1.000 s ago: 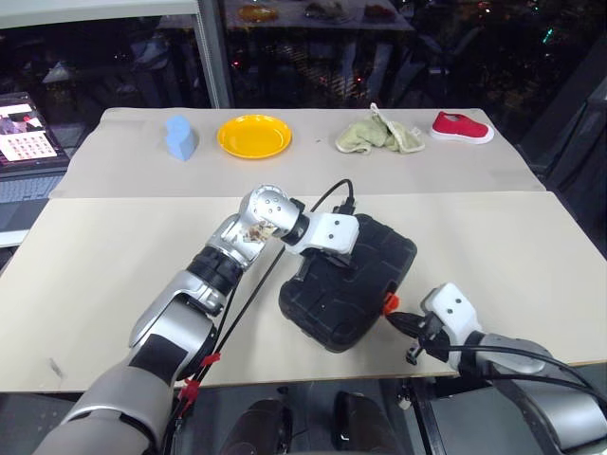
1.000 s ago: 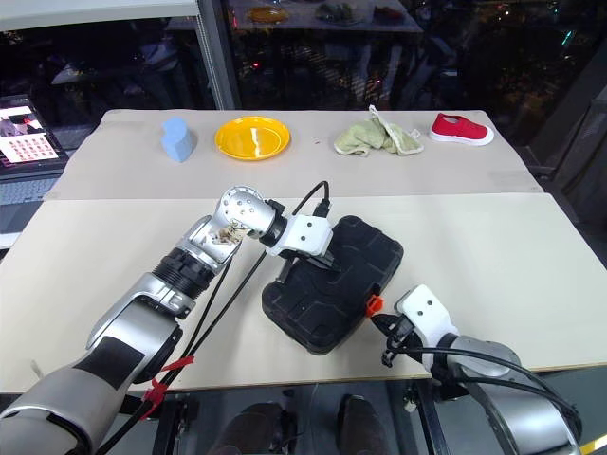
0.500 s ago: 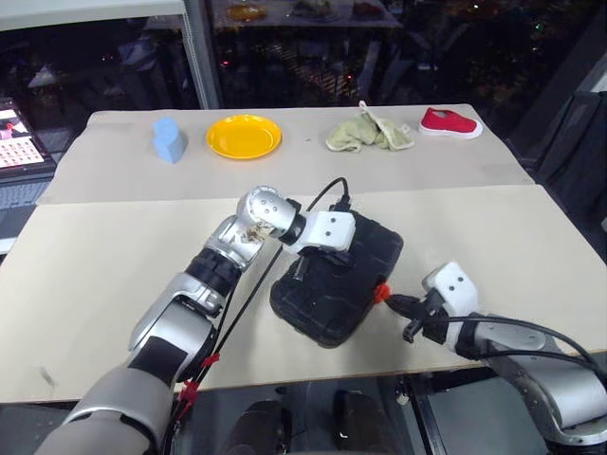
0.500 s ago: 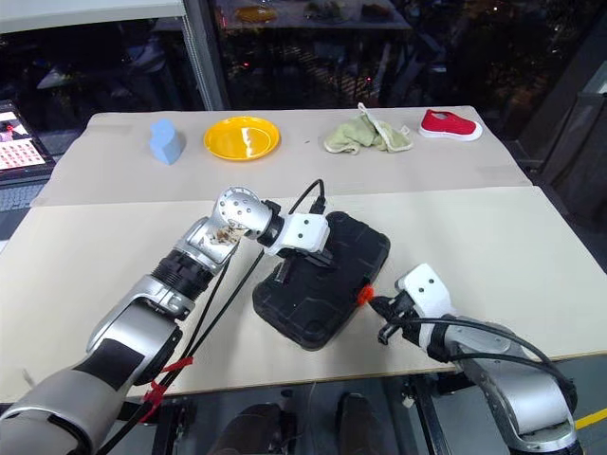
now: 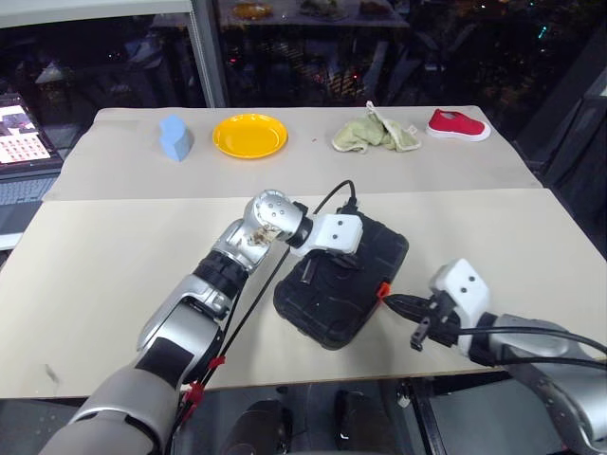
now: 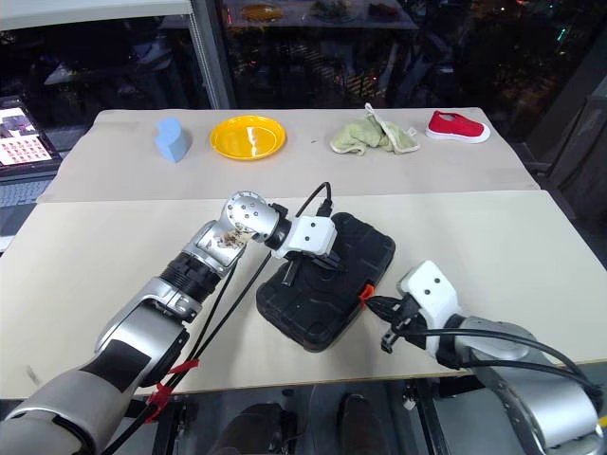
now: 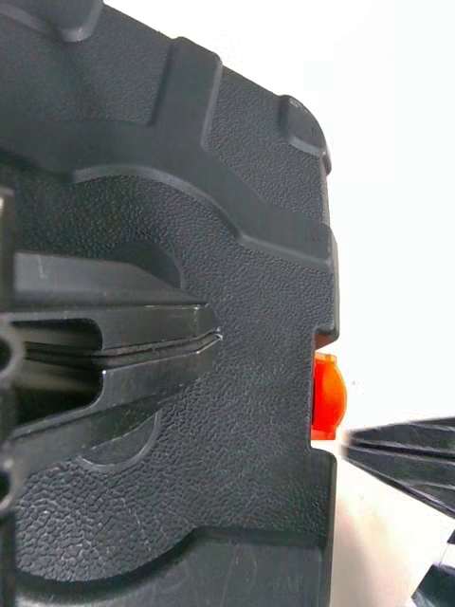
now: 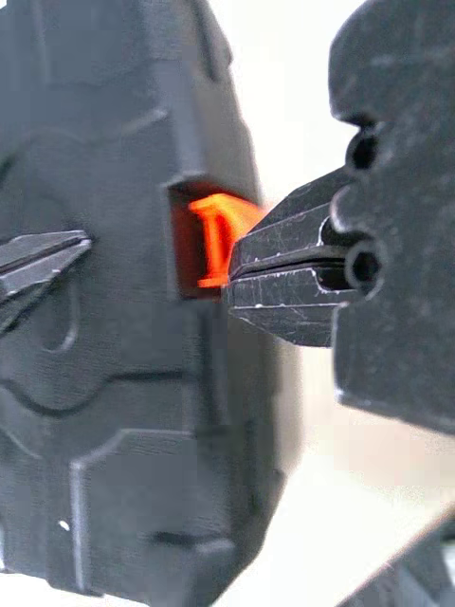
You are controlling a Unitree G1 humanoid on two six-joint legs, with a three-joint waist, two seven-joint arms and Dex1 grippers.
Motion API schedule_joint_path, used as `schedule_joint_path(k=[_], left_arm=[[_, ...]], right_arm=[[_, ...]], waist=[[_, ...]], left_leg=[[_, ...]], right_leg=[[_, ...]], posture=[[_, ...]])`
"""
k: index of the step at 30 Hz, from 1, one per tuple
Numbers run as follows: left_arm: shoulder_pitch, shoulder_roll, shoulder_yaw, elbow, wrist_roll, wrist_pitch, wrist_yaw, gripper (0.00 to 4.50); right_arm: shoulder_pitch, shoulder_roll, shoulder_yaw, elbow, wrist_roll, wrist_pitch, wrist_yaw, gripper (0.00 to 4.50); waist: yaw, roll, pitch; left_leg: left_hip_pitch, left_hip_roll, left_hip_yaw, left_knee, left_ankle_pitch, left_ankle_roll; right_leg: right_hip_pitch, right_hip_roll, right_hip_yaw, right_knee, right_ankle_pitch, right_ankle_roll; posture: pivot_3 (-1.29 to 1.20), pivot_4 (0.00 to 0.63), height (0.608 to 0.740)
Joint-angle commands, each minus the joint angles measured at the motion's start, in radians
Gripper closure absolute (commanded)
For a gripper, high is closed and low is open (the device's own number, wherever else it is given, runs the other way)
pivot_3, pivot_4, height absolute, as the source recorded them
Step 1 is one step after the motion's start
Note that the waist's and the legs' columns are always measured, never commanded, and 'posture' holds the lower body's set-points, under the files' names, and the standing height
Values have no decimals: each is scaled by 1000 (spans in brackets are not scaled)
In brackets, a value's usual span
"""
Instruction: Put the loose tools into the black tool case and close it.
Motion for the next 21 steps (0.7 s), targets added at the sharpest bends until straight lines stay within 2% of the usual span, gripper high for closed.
schedule_joint_path(k=[1, 3, 8, 15, 17, 21], left_arm=[[35, 16, -31, 26, 44, 15, -5, 4428], [33, 18, -28, 27, 43, 17, -3, 4428], [27, 17, -24, 31, 43, 19, 1, 4428], [31, 14, -23, 26, 43, 21, -1, 4428], [33, 15, -24, 30, 46, 17, 0, 4428], [31, 7, -15, 43, 45, 23, 13, 4428]], right_arm=[[55, -19, -142, -55, 109, 46, 39, 4500], [104, -32, -173, -51, 121, 48, 55, 4500], [136, -45, -109, -5, 48, -10, 35, 4500], [-136, 61, 115, 151, -58, -67, -58, 4500], [-194, 92, 141, 164, -46, -57, -61, 4500], [-218, 108, 140, 160, -33, -37, -57, 4500]], waist=[[1, 0, 0], [2, 0, 0], [-2, 0, 0], [-6, 0, 0], [-10, -1, 0], [-12, 0, 0]], left_leg=[[0, 0, 0, 0, 0, 0], [0, 0, 0, 0, 0, 0], [0, 1, 0, 0, 0, 0], [0, 1, 0, 0, 0, 0], [0, 1, 0, 0, 0, 0], [0, 2, 0, -1, 0, -1]], right_leg=[[0, 0, 0, 0, 0, 0], [1, 0, 0, -1, 0, 1], [2, -1, 0, -3, -1, 1], [2, -1, -1, -3, -1, 2], [1, 0, -1, -3, -1, 2], [0, 1, 0, -4, 0, 0]], posture=[[0, 150, 740], [0, 150, 740], [0, 150, 740], [0, 150, 740], [0, 150, 740], [0, 150, 740]])
